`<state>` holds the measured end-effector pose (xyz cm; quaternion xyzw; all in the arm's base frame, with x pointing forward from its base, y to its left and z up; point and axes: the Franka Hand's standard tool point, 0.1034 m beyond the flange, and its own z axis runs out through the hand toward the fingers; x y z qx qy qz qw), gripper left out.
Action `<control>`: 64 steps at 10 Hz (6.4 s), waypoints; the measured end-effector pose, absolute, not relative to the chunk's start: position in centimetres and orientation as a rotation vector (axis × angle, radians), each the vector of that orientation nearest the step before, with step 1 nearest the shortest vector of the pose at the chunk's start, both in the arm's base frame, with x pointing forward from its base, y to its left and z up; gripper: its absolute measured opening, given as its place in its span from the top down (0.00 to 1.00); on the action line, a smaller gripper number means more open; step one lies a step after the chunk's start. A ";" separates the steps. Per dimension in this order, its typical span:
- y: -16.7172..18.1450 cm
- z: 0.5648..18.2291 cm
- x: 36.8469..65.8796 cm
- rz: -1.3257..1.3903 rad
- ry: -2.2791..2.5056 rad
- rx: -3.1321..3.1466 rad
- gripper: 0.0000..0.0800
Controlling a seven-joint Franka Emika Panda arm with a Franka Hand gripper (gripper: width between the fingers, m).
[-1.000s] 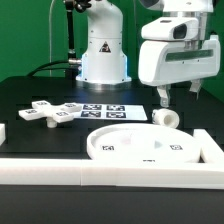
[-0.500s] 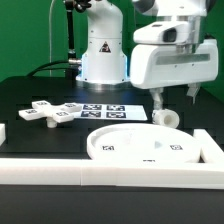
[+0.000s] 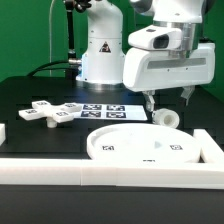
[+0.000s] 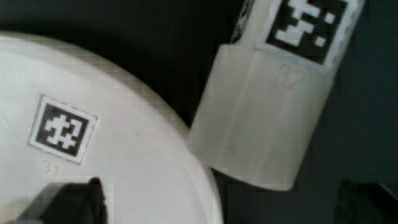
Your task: Assemble round table
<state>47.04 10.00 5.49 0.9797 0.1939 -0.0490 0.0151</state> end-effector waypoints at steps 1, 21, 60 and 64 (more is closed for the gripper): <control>10.0 5.7 46.5 -0.266 0.458 3.029 0.19; 10.9 1.1 44.4 -1.337 0.324 2.700 0.19; 3.8 12.1 54.9 0.434 0.751 3.003 0.49; 4.4 10.6 56.7 0.441 0.758 3.004 0.49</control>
Offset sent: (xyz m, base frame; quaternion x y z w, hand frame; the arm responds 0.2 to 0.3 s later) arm 0.0000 0.0000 0.0000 0.0000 -0.1938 0.0000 0.9810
